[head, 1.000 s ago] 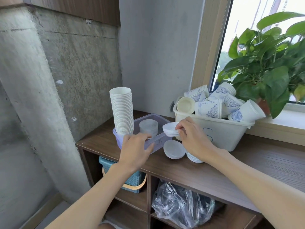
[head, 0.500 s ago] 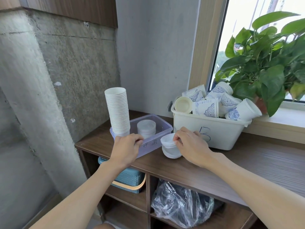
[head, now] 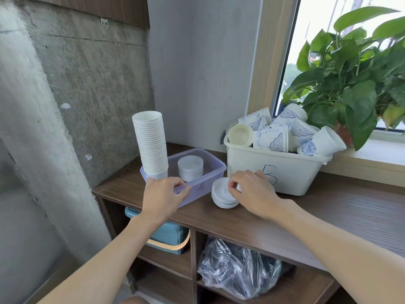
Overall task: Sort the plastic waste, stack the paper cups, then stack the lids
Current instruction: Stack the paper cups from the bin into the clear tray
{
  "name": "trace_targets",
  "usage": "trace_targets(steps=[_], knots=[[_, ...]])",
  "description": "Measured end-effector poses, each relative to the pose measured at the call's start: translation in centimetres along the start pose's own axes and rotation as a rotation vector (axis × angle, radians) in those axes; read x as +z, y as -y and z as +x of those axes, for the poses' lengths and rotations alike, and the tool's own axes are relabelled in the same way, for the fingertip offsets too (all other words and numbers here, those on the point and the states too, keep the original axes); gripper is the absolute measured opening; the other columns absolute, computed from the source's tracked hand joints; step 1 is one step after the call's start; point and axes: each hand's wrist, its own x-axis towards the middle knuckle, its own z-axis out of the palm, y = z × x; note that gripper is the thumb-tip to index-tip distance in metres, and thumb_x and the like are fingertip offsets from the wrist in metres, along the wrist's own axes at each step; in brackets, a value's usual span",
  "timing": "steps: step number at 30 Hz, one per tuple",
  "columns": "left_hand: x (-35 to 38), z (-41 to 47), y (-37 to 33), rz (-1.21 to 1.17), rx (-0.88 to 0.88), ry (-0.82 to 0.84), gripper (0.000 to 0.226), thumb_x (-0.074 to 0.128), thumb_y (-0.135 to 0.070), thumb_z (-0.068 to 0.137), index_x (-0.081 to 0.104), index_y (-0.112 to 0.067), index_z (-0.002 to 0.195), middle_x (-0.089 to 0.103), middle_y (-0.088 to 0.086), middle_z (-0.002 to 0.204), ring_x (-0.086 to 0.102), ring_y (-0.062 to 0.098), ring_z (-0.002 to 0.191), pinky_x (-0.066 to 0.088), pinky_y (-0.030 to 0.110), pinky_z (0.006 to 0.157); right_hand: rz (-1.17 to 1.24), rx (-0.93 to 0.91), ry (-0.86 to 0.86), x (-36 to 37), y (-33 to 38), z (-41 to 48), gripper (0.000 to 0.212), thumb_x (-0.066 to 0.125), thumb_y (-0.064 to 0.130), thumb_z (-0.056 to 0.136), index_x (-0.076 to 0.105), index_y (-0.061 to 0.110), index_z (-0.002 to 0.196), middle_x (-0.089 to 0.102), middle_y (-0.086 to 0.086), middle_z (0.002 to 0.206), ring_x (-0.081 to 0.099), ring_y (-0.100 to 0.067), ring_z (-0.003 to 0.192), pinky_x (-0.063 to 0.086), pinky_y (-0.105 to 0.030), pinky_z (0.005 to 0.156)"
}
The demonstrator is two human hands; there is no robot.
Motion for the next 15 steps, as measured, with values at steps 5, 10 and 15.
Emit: trace_targets(steps=[5, 10, 15], knots=[[0.1, 0.1, 0.5, -0.005, 0.031, -0.021, 0.026, 0.067, -0.044, 0.090, 0.076, -0.023, 0.076, 0.068, -0.007, 0.065, 0.060, 0.018, 0.067, 0.044, 0.040, 0.081, 0.102, -0.060, -0.149, -0.1, 0.5, 2.0, 0.008, 0.053, 0.023, 0.094, 0.060, 0.020, 0.093, 0.061, 0.008, 0.092, 0.051, -0.014, 0.090, 0.034, -0.035, 0.089], [-0.1, 0.5, 1.4, -0.025, 0.069, -0.019, 0.022, 0.070, -0.042, 0.090, 0.078, -0.025, 0.077, 0.065, -0.014, 0.068, 0.056, 0.012, 0.070, 0.033, 0.033, 0.078, 0.171, -0.102, -0.136, 0.1, 2.3, 5.7, 0.007, 0.058, 0.024, 0.091, 0.061, 0.019, 0.095, 0.062, 0.006, 0.093, 0.054, -0.015, 0.091, 0.037, -0.035, 0.090], [-0.2, 1.2, 3.0, -0.030, 0.103, 0.014, 0.028, 0.064, -0.050, 0.090, 0.078, -0.031, 0.075, 0.070, -0.017, 0.073, 0.054, 0.009, 0.072, 0.027, 0.029, 0.080, 0.248, -0.097, -0.016, 1.0, 4.0, 9.5, 0.022, 0.065, 0.027, 0.086, 0.063, 0.017, 0.105, 0.065, 0.005, 0.097, 0.059, -0.016, 0.091, 0.047, -0.036, 0.089]])
